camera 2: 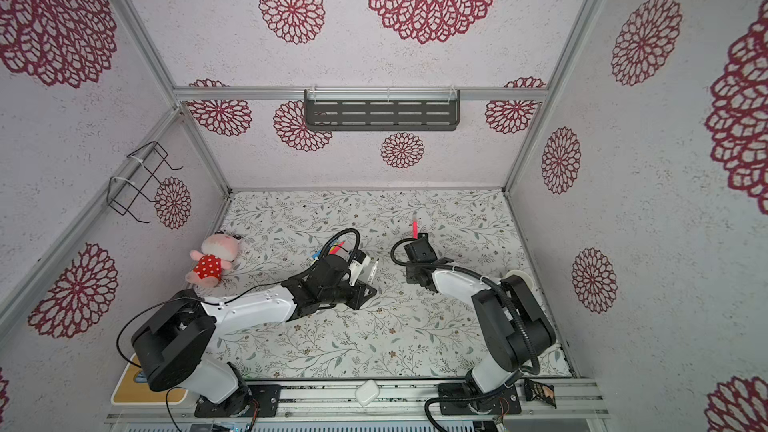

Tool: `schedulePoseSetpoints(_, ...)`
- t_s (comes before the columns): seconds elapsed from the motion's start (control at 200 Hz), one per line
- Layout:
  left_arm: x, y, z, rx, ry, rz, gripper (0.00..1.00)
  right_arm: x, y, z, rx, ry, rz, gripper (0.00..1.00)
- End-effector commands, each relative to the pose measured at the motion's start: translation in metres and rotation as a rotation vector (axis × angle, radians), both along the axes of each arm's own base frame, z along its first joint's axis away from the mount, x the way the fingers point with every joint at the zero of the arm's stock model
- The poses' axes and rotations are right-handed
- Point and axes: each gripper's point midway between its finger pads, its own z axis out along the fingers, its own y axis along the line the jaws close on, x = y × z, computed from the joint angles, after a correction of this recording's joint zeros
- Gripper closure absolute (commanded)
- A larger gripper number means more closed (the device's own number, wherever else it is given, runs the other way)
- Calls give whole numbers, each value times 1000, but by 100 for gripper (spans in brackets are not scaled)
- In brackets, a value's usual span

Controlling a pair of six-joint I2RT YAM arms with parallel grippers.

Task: Insert the pens into the pen caps
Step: 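Lower the right gripper over the red cap and close on it, then lift the red cap with the right gripper toward the held white marker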

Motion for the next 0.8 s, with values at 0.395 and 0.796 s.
schedulePoseSetpoints(0.395,0,1,10,-14,-38,-4,100,6,-1,4,-5,-15,-9,87)
schedulePoseSetpoints(0.796,0,11,27,-9,-186,38,100,-42,74,132,521,-237,452,94)
